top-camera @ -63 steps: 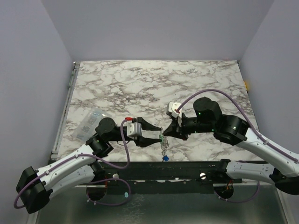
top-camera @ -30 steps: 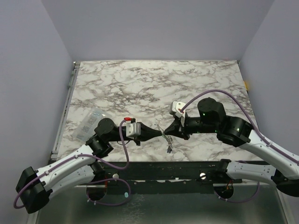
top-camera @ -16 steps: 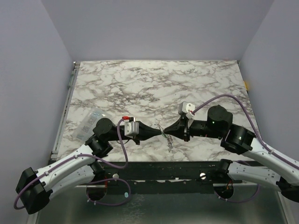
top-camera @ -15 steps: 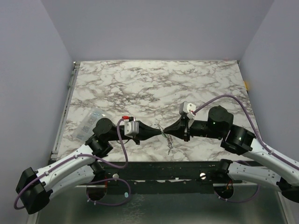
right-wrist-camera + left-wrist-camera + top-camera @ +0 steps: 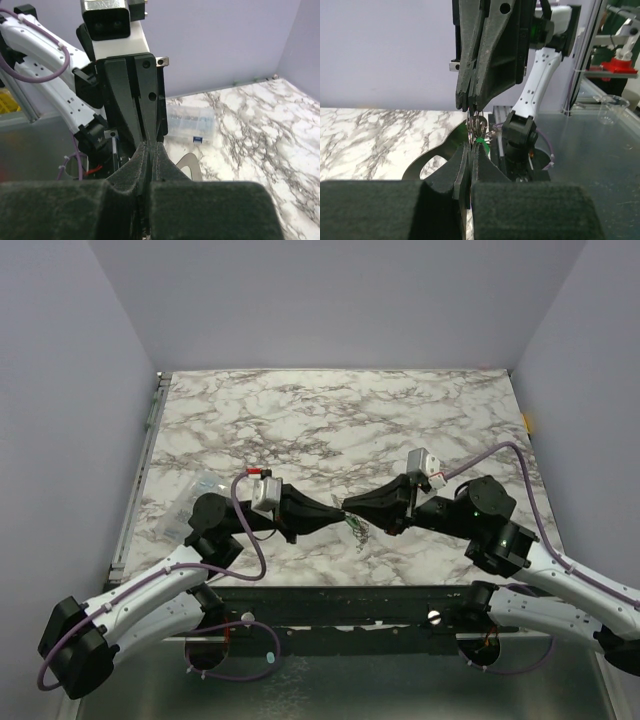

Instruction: Put the keys on the keyring

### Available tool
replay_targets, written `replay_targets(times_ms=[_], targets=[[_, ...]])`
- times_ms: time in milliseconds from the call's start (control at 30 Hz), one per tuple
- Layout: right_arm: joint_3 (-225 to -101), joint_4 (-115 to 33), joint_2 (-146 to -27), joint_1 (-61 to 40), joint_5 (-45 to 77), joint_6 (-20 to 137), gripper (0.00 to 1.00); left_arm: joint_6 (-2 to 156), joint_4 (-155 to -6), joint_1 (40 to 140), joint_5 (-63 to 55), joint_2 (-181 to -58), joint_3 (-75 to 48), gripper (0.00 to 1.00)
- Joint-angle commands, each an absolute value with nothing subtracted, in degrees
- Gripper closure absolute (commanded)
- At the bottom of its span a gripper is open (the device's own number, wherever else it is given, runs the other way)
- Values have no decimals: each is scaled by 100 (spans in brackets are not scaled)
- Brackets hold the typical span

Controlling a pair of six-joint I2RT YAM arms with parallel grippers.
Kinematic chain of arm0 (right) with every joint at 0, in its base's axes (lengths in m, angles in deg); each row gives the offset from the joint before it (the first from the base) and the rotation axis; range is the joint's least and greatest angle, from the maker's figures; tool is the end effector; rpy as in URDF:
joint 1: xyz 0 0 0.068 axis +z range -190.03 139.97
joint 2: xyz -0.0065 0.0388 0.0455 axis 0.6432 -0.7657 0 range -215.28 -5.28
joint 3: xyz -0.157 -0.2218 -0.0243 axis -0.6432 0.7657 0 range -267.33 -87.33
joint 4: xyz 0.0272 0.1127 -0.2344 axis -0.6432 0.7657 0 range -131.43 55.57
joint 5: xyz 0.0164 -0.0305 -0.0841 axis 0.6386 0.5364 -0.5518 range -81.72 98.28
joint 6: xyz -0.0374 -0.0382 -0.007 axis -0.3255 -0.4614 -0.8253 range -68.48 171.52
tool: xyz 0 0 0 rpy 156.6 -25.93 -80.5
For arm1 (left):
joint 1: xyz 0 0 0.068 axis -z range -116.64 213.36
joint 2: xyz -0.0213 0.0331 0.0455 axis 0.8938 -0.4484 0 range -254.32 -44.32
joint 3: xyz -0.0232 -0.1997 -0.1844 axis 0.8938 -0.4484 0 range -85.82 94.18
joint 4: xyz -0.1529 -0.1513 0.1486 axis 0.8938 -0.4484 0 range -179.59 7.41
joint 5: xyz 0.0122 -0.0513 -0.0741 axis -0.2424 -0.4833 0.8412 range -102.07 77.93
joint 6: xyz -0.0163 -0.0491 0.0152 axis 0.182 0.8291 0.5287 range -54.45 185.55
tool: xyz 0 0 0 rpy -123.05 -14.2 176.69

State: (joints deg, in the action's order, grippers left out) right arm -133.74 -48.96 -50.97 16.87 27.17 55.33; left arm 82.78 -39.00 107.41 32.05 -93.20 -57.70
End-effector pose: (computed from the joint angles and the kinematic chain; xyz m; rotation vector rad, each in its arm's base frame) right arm 0.0923 0.1624 0.3809 -0.9302 1.2156 1.0935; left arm 0.1183 -0.1490 0.3204 0.9983 1.0051 -1.3498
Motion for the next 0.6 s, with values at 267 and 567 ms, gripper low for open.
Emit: replay_targets(times_ms=[267,567], targets=[[-13240,-5664,-4975,1710,2593,5729,99,8967,-3173,10604,3513,-9349,-5805,64],[-13222,-5652,-4984,1710,2733,5825,99,8695,-3201,10303,3479,-8902,-5885,48]])
